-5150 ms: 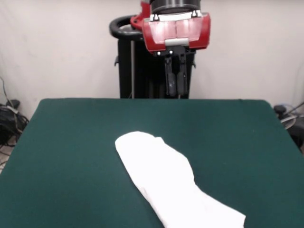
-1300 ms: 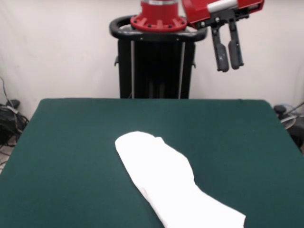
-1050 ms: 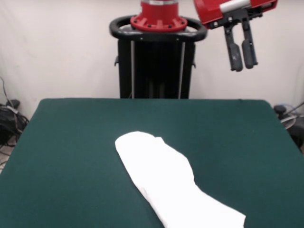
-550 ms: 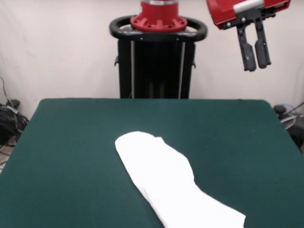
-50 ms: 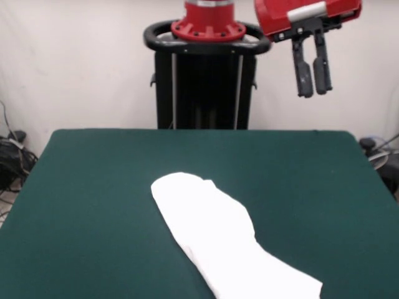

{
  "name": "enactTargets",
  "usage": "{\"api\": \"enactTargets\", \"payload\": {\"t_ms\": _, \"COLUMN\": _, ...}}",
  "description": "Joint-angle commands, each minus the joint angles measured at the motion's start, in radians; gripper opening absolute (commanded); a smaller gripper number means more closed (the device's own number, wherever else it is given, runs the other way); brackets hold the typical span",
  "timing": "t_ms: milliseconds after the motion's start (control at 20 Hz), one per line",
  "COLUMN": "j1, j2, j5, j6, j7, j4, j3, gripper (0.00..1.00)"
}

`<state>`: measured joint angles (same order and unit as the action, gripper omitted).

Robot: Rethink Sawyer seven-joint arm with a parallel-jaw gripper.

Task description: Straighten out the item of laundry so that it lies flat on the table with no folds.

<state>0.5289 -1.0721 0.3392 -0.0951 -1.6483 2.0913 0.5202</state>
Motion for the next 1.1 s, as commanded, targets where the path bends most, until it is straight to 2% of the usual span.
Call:
{"api": "enactTargets", "payload": {"t_ms": 50, "j1": -0.038, "j2": 0.031, "j5": -0.024, "j6": 0.136, "j7": -0.101, "j4": -0.021, "j3": -0.127, "gripper": 0.00}}
{"api": "enactTargets", "payload": {"t_ms": 250, "j1": -0.047, "j2": 0.044, "j5": -0.040, "j6": 0.164, "j7": -0.079, "j4": -0.046, "j3": -0.150, "gripper": 0.00}}
{"api": "enactTargets", "payload": {"t_ms": 450, "j1": -0.097, "j2": 0.057, "j5": -0.045, "j6": 0.188, "j7": -0.068, "j4": -0.079, "j3": -0.214, "gripper": 0.00}}
{"api": "enactTargets", "payload": {"t_ms": 650, "j1": -0.079, "j2": 0.050, "j5": -0.060, "j6": 0.195, "j7": -0.083, "j4": -0.076, "j3": -0.191, "gripper": 0.00}}
{"api": "enactTargets", "payload": {"t_ms": 1100, "j1": -0.099, "j2": 0.066, "j5": -0.060, "j6": 0.179, "j7": -0.115, "j4": -0.086, "j3": -0.202, "gripper": 0.00}}
